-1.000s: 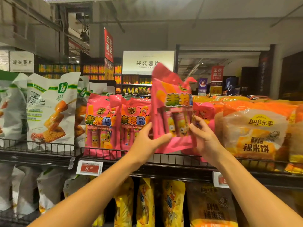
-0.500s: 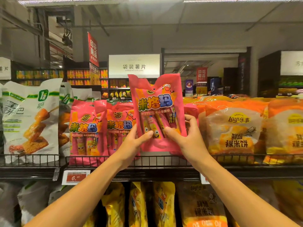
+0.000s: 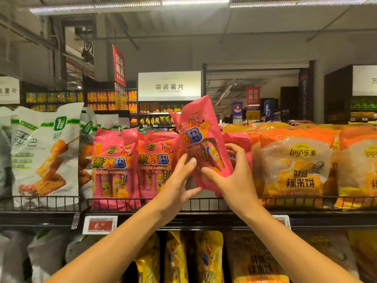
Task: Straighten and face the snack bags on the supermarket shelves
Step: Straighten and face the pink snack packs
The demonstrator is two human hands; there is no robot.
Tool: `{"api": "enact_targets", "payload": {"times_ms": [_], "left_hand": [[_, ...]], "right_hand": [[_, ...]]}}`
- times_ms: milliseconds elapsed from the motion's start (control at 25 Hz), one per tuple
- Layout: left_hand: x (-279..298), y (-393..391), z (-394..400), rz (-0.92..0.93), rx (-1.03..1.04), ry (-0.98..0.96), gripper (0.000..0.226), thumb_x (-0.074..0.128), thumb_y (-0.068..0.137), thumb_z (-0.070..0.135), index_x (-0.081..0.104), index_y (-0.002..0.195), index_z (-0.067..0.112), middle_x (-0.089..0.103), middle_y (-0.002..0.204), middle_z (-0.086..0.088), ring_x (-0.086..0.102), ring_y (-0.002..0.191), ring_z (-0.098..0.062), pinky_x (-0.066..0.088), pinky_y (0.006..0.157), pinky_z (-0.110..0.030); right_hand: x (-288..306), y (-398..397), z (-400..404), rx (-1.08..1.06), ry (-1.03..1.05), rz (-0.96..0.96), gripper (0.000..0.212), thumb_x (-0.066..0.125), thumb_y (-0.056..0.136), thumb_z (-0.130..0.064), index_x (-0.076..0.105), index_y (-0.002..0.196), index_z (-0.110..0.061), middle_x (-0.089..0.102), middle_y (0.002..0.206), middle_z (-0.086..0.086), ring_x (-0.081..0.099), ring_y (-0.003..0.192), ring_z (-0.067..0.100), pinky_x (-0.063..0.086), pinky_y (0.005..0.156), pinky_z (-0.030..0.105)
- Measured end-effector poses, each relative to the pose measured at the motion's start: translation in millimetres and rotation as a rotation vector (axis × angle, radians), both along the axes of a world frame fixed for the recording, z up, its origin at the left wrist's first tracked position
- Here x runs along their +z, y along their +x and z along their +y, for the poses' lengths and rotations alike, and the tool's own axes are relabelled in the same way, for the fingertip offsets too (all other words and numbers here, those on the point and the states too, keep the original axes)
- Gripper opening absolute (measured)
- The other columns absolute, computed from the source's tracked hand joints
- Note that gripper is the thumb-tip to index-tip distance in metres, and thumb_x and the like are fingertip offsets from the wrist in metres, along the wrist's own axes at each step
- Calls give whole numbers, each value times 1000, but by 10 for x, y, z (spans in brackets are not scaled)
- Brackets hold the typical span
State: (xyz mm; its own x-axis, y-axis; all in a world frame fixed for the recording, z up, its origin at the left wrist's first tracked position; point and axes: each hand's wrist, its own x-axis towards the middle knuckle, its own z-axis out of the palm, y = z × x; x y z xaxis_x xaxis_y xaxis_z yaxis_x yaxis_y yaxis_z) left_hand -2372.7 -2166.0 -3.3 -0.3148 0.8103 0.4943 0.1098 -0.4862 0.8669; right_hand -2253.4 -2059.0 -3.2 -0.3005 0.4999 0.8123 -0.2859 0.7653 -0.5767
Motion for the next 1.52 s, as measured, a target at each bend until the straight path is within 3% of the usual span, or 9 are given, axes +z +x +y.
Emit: {"api": "enact_targets", "payload": {"times_ms": [80, 280, 400, 480, 720, 840, 1000, 1240, 1520], "left_hand": [[72, -35, -56, -27, -63, 14, 57, 53, 84, 60, 51, 136, 37, 59, 138, 11, 52, 130, -7, 44, 104, -49], [111, -116, -56, -82, 15, 22, 104, 81, 53, 68, 50, 139, 19, 65, 131, -8, 61, 121, -25, 51, 98, -49], [76, -184, -54, -150, 19, 16, 54, 65, 79, 47, 67, 124, 18, 74, 113, -6, 72, 102, -21, 59, 79, -34], [57, -230, -71, -145, -12, 27, 28, 60, 90, 38, 78, 105, 22, 75, 109, -6, 73, 98, -20, 59, 76, -30], [136, -243, -174, -108, -140, 81, 40, 73, 77, 48, 78, 106, 22, 75, 110, -3, 72, 100, -17, 57, 81, -29], [142, -266, -192, -50, -177, 54, 38, 68, 79, 46, 77, 108, 23, 75, 111, -3, 72, 101, -17, 57, 81, -28], [172, -164, -135, -33, 62, 45, 56, 69, 75, 44, 66, 120, 11, 73, 113, -12, 71, 98, -25, 57, 81, -35], [212, 135, -157, 247, 237, 25, 40, 70, 83, 40, 64, 116, 20, 74, 113, -1, 70, 104, -16, 55, 86, -25], [186, 217, -170, 374, 449, -9, 42, 68, 82, 56, 58, 115, 33, 58, 126, -3, 55, 119, -16, 41, 108, -43]], "right_hand": [[0, 32, -23, 161, 4, -33, 66, 82, 81, -34, 43, 134, -34, 56, 124, -19, 56, 112, -10, 47, 90, 13], [-26, 43, -77, 328, 48, -76, 38, 51, 101, -10, 52, 130, -36, 68, 123, -13, 59, 121, 0, 49, 100, 21], [14, 59, -76, 325, 81, -106, 52, 45, 99, 9, 56, 128, -32, 69, 119, -14, 60, 119, 2, 52, 102, 32], [44, 57, -43, 246, 100, -101, 47, 53, 98, 3, 54, 130, -32, 63, 126, -13, 57, 123, 2, 49, 106, 34], [80, 45, 133, 237, -134, -205, 86, 73, 75, -50, 34, 150, -32, 50, 135, -22, 50, 115, -17, 43, 85, 5], [37, 49, 184, 379, -151, -271, 68, 68, 76, -58, 45, 137, -40, 65, 116, -33, 58, 103, -20, 47, 77, 3], [-33, -7, 231, 511, -191, -268, 46, 63, 86, -48, 56, 130, -40, 70, 122, -16, 67, 114, 8, 56, 91, 32], [-65, -128, 385, 640, -497, -103, 33, 60, 92, -22, 61, 124, -32, 72, 117, -4, 70, 103, 14, 55, 77, 34], [-106, -166, 436, 687, -530, -151, 35, 46, 101, -9, 59, 125, -31, 73, 119, -7, 68, 109, 17, 51, 86, 39]]}}
